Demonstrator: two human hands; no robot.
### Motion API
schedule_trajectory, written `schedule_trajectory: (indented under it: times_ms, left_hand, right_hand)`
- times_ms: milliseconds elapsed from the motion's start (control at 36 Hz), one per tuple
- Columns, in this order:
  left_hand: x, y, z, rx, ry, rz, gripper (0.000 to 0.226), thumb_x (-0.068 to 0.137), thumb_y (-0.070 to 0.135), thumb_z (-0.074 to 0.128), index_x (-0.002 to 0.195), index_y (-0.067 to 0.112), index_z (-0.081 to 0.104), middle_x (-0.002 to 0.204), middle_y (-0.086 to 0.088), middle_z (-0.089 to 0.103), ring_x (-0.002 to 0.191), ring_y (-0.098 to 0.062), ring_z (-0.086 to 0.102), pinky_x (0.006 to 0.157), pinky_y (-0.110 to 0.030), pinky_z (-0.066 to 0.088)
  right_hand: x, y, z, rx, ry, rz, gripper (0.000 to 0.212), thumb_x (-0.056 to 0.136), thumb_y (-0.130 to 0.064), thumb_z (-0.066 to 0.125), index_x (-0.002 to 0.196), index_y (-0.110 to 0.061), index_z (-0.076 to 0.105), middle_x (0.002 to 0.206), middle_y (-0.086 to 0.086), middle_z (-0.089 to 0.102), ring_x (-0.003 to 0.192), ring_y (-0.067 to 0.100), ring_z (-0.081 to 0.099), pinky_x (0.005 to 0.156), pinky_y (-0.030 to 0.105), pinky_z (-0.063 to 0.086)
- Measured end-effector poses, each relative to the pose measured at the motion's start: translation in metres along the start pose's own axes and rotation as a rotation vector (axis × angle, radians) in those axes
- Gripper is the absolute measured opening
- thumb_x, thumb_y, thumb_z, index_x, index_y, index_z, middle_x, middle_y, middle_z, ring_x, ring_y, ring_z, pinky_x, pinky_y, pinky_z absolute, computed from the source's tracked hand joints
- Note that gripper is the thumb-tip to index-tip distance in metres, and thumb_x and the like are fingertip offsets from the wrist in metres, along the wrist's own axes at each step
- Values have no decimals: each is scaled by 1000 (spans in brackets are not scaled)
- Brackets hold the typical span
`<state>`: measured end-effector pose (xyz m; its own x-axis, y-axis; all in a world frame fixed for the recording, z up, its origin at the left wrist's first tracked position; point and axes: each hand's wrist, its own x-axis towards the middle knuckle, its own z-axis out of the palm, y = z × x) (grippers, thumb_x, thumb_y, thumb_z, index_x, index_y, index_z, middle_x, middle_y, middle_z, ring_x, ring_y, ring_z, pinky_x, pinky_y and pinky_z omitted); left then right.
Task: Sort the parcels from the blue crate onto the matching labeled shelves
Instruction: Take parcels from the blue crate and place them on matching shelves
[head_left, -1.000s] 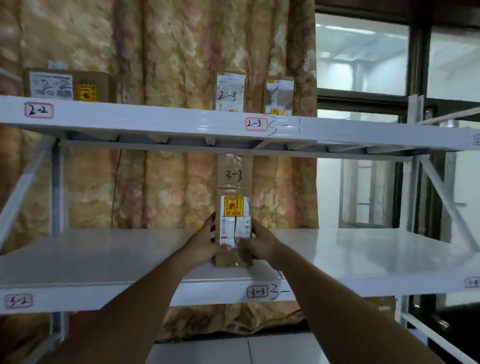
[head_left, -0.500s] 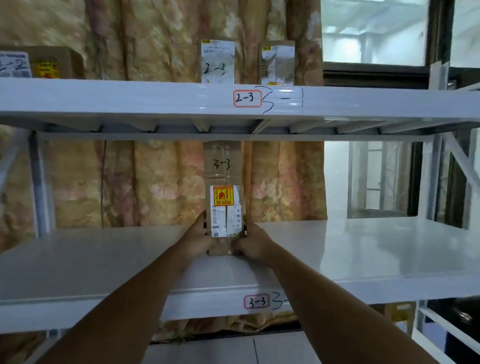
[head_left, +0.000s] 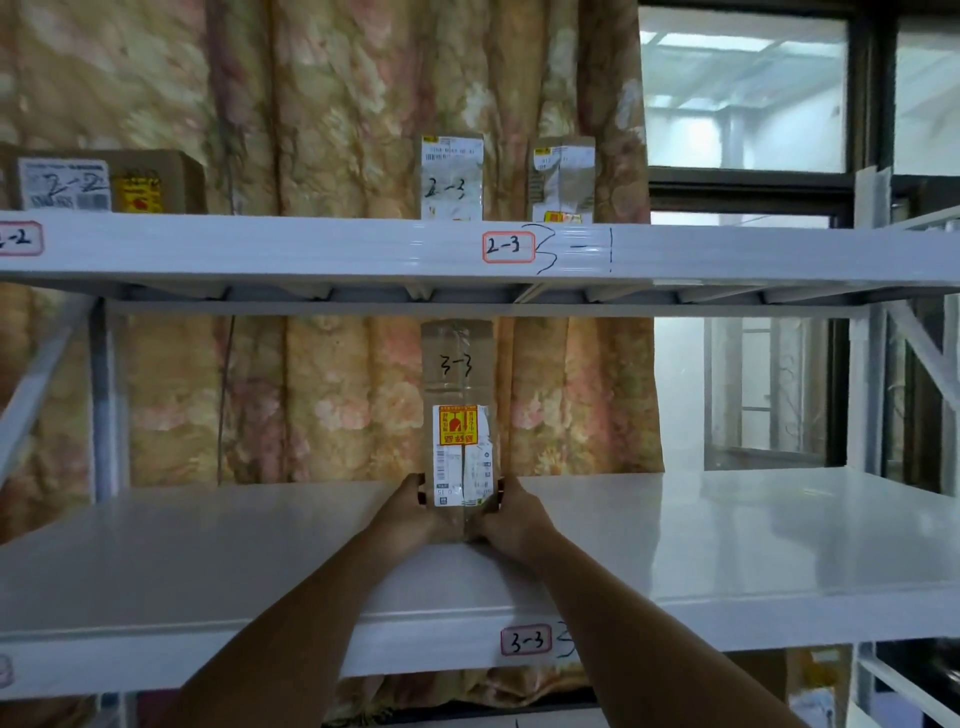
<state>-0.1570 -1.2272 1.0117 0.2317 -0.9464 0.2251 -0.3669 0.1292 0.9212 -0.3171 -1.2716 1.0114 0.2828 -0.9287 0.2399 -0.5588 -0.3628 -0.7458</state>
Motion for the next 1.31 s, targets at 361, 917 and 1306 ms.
schedule_trajectory:
  times_ms: [361, 917, 1306]
  left_hand:
    - [-36, 9, -2, 431, -67, -31, 57, 92, 21, 72, 140, 8, 44, 139, -12, 59, 122, -29, 58, 91, -32, 49]
    - [-239, 73, 33, 1262, -32, 104, 57, 106, 56, 28, 147, 20, 47, 150, -10, 48, 133, -32, 49, 116, -46, 30]
    - [-411, 125, 75, 1238, -28, 24, 54, 104, 53, 28, 145, 22, 47, 149, -7, 50, 135, -29, 47, 114, -45, 30]
  right_hand:
    - [-40, -17, -10, -193, -5, 72, 63, 88, -44, 74, 136, -11, 52, 134, 12, 61, 122, 29, 59, 97, 35, 49]
    - [-238, -11, -87, -832, 7, -121, 50, 103, -53, 39, 140, -23, 55, 138, 6, 60, 126, 28, 56, 101, 41, 43]
    - [-407, -12, -162, -867, -7, -92, 57, 104, -56, 34, 147, -23, 47, 144, 6, 57, 131, 29, 52, 105, 42, 40]
